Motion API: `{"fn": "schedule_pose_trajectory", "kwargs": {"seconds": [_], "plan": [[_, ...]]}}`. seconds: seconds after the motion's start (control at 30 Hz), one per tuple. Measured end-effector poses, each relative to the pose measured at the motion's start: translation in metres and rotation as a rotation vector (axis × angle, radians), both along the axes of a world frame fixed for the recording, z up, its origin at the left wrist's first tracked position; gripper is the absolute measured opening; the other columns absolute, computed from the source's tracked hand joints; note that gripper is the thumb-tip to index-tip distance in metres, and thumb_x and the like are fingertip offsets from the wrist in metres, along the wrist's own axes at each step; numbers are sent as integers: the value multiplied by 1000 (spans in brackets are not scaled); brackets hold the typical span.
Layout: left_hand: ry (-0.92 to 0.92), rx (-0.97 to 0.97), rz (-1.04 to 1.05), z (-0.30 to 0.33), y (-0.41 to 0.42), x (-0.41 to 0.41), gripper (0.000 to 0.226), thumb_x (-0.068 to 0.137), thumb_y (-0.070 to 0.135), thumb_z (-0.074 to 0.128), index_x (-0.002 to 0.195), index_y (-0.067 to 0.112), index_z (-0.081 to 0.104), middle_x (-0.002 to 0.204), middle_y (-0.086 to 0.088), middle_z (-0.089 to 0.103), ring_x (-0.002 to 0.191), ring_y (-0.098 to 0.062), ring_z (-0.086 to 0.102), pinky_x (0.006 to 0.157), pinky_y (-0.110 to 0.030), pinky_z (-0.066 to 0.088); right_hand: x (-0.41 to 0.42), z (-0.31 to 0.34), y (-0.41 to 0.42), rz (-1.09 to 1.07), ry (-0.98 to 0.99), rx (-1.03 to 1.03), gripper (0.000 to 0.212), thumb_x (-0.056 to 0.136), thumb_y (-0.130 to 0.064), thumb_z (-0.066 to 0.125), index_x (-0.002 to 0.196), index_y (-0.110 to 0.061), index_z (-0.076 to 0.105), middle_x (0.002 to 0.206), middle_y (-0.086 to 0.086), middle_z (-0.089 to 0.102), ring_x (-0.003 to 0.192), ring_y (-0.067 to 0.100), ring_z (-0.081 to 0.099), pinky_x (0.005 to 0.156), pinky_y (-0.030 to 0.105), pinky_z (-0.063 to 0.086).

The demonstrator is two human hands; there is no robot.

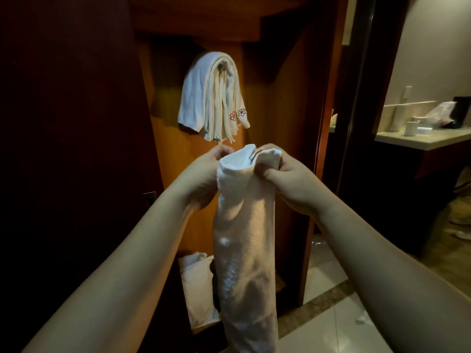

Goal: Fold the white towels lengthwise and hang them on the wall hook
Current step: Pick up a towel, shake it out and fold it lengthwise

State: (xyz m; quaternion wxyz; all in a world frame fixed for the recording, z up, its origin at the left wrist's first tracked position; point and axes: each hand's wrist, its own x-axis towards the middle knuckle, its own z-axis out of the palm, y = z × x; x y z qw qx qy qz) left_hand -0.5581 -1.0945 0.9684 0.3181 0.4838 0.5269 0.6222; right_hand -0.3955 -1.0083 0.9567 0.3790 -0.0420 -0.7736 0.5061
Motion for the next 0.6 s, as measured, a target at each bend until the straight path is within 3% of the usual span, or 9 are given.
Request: {"fn": "schedule_pose_trajectory", "kwargs": {"seconds": [0.03,0.13,0.17,0.23,0.27,0.37,0.5,0.6], "plan": [[6,25,25,-1,1,-1,3,90,15,67,92,13,65,69,2,70,60,-7,66,50,-18,51,-2,-1,6,-20,32,-28,20,84,-23,62,95,-37,71,94,-16,72,96,6,65,85,25,52],[-164,144,-15,-9,-2,-5,50,94,61,51,107,18,72,85,-1,74,78,-15,72,66,-27,57,-7,2,10,-121,130,-101,27,83,-21,65,101,-38,75,102,-7,76,100,14,70,86,31,54],[-163,166,-35,-13,-2,-3,55,91,68,47,110,22,72,92,-2,74,85,-17,72,72,-30,56,-8,3,13,-133,157,-130,26,86,-23,68,108,-33,75,107,-1,76,103,19,70,87,35,56],[-25,129,4,-27,0,3,51,84,61,63,121,26,62,109,-1,74,99,-18,72,79,-32,56,-8,3,17,-151,179,-145,27,89,-26,71,116,-24,74,112,5,75,105,24,71,90,40,58],[23,102,16,-33,1,6,47,85,46,72,124,24,59,112,0,73,101,-16,72,79,-29,57,-8,3,17,-164,183,-136,26,89,-28,71,114,-24,74,111,6,75,104,25,71,89,42,58],[-4,118,29,-31,4,10,27,89,10,69,116,16,67,101,-1,76,92,-16,73,71,-24,57,-8,2,16,-226,179,-106,19,88,-33,73,107,-28,76,106,3,76,102,25,71,90,48,58],[20,106,-29,-7,4,11,21,87,10,67,106,18,71,91,-1,77,84,-18,73,70,-31,60,-3,7,16,-202,240,-113,24,90,-27,74,112,-16,74,109,11,74,102,28,70,86,45,59],[174,88,-53,1,2,12,24,84,12,70,105,25,71,95,0,77,86,-18,73,69,-30,57,7,15,15,-250,284,-1,21,88,-26,76,109,-29,73,107,-3,75,98,14,71,78,29,58]]}}
